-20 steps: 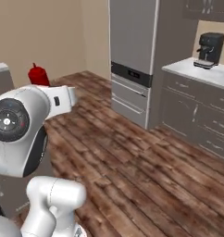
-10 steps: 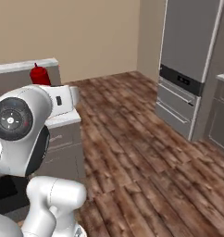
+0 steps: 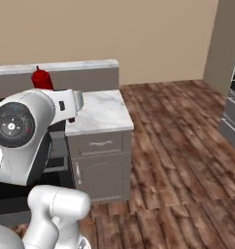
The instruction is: Take 2 condiments from the cabinet and move them on the counter near the stove.Make sure the condiments are lined up with each other, next to each other.
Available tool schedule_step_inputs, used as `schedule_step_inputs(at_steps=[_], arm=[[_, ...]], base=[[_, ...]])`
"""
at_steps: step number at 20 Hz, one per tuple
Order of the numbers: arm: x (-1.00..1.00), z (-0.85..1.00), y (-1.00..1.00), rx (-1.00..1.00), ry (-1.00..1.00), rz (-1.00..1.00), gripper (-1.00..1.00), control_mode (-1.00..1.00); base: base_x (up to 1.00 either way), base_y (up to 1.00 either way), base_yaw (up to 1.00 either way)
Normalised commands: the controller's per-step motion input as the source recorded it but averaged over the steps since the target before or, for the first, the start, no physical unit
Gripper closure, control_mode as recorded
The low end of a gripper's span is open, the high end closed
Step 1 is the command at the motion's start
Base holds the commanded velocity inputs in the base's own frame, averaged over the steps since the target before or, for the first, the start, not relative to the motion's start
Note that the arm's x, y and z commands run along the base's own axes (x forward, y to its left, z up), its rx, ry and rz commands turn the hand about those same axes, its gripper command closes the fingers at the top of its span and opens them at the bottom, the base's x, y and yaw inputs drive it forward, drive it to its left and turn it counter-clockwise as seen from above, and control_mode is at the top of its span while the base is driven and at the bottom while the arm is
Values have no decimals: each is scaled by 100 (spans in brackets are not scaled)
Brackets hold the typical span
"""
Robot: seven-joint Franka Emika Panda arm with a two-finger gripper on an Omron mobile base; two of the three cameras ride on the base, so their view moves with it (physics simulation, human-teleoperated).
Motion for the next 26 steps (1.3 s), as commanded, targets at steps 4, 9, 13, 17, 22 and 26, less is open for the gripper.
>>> schedule_step_inputs(at_steps=[4, 9, 13, 17, 22, 26], arm=[[0, 0, 0, 0, 0, 0, 100, 100], [0, 0, 0, 0, 0, 0, 100, 100], [0, 0, 0, 0, 0, 0, 100, 100], [0, 0, 0, 0, 0, 0, 100, 100], [0, 0, 0, 0, 0, 0, 100, 100], [0, 0, 0, 0, 0, 0, 100, 100]], base=[[0, 59, 43], [0, 54, 40], [24, 22, 30], [39, 3, 20], [47, 0, 17], [59, 0, 15]])
